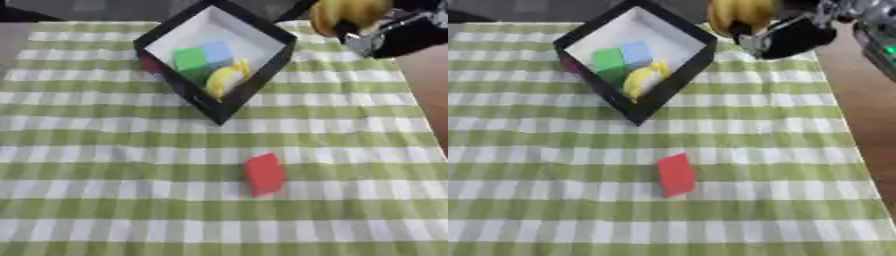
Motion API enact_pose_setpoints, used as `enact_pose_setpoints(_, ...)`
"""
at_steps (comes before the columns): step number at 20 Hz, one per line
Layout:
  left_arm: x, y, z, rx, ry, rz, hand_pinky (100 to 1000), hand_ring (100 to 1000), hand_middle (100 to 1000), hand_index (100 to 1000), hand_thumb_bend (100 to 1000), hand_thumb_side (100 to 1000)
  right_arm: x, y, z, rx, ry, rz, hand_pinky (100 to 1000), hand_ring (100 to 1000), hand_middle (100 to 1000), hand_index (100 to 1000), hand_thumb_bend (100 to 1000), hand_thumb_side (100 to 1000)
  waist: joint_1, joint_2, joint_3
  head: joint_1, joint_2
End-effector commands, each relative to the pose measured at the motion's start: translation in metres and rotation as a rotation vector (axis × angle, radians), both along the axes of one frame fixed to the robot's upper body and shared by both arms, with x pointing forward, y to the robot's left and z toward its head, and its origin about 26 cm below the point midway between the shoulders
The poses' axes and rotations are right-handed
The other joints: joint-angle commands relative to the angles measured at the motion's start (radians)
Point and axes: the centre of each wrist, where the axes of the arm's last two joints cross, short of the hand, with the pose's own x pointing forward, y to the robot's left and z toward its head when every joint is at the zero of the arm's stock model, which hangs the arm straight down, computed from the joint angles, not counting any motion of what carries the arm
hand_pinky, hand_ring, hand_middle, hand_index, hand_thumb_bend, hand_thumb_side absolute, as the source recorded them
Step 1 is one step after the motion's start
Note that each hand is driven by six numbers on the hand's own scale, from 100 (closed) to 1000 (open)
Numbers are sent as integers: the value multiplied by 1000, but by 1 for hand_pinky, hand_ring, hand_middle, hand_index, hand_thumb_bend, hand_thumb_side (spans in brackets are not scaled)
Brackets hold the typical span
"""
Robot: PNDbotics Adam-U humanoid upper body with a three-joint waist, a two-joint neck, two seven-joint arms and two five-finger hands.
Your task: Pick up objects on the table and place them in the box.
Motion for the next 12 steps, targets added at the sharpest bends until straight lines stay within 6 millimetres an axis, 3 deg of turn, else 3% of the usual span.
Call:
enact_pose_setpoints(1, 0, 3, 23, 61, -74, -28, 874, 786, 788, 857, 229, 712, 25, 14, 6, -32, 12, 10, 792, 650, 506, 617, 100, 100, -15, -35, 7, -16, 3)
enact_pose_setpoints(6, 5, 3, 42, 95, -174, -36, 872, 787, 789, 858, 244, 671, 66, 37, -1, -75, 19, 13, 791, 650, 507, 617, 100, 100, -28, -26, 30, -35, -1)
enact_pose_setpoints(12, 10, -5, 55, 111, -251, -76, 869, 787, 789, 857, 250, 651, 102, 53, -25, -64, 34, -16, 789, 650, 505, 615, 100, 100, -38, -15, 61, -49, -9)
